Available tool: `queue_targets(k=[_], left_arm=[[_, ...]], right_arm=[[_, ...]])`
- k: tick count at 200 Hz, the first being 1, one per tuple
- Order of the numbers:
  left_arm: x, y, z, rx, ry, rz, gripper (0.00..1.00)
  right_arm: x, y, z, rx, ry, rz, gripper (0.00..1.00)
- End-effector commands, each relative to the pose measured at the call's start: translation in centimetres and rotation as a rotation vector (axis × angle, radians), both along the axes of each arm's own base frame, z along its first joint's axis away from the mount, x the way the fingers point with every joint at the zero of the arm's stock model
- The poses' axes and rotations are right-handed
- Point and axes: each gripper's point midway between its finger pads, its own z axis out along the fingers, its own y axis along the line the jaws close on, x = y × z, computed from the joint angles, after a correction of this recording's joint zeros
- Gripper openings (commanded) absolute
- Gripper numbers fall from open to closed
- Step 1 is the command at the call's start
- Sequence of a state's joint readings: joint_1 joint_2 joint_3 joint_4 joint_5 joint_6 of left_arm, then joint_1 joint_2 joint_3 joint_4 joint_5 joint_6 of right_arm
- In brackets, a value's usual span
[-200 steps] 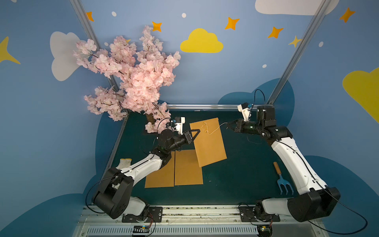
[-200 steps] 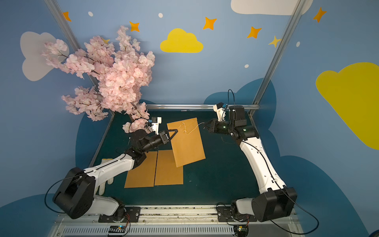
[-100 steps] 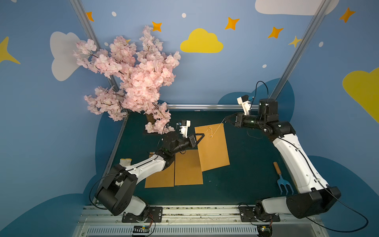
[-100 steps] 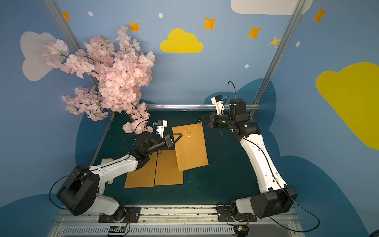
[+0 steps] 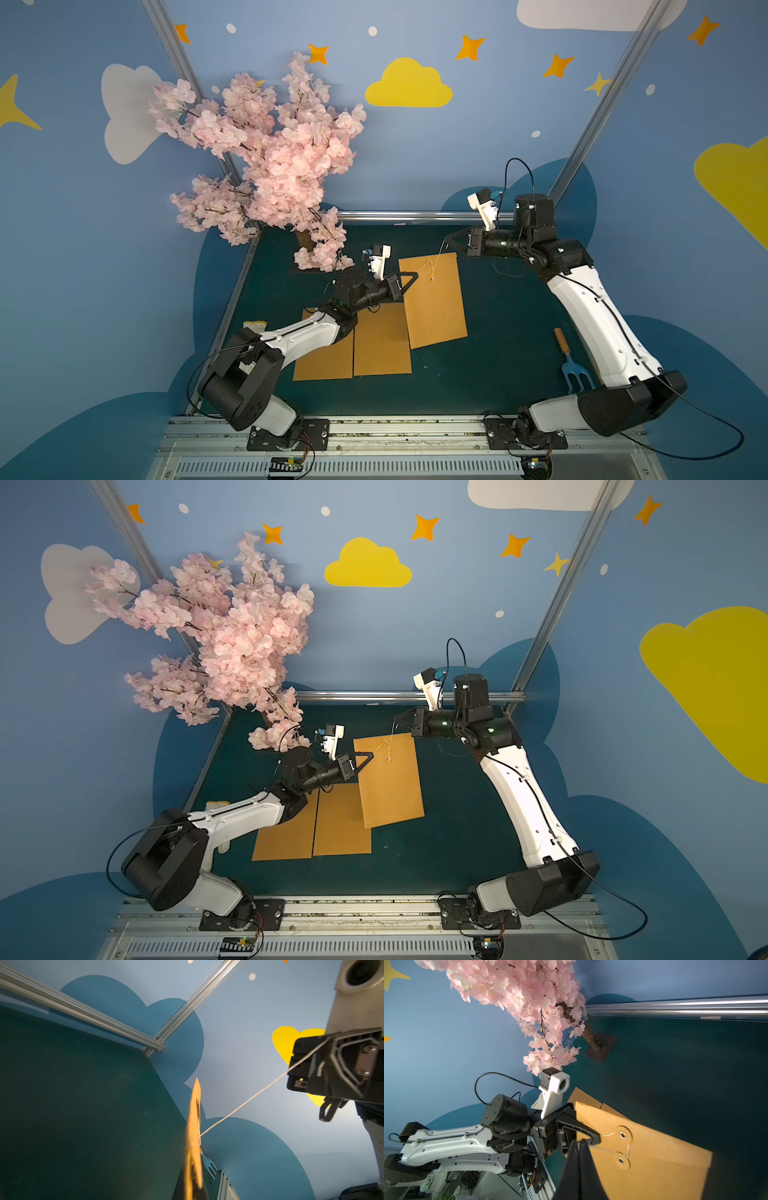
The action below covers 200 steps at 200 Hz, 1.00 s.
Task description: Open the file bag
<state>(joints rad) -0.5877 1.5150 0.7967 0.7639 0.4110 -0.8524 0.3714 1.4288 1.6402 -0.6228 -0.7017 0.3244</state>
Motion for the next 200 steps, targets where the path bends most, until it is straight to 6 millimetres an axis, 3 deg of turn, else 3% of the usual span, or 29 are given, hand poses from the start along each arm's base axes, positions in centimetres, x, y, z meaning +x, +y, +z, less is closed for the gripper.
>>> queue_targets(k=[1, 31, 66, 88, 139, 200], left_arm=[[0.4, -0.6, 0.9, -0.016, -0.036, -0.01, 0.02], [1.0, -0.9, 1.6, -0.029, -0.045, -0.005, 0.02], [2.1, -0.9, 3.3, -0.041, -0.08, 0.024, 0.03], [3.2, -0.5, 4.7, -0.058, -0.102, 0.051, 0.03], [5.9, 1.1, 6.4, -0.122, -0.09, 0.131, 0.02], [7.2, 2.4, 7.5, -0.192, -0.072, 0.179, 0.02]], right_arm=[[-1.1, 1.5, 1.1, 0.006, -0.03, 0.066, 0.0], [-2.3, 3.7, 0.5, 0.002, -0.019, 0.125, 0.0], [-3.5, 4.7, -0.2, -0.006, -0.013, 0.148, 0.0], [-4.4, 4.7, -0.5, 0.001, -0.009, 0.155, 0.0], [-6.0, 4.3, -3.1, -0.008, 0.037, 0.155, 0.0], [-6.9, 3.9, -6.3, -0.025, 0.095, 0.155, 0.0]])
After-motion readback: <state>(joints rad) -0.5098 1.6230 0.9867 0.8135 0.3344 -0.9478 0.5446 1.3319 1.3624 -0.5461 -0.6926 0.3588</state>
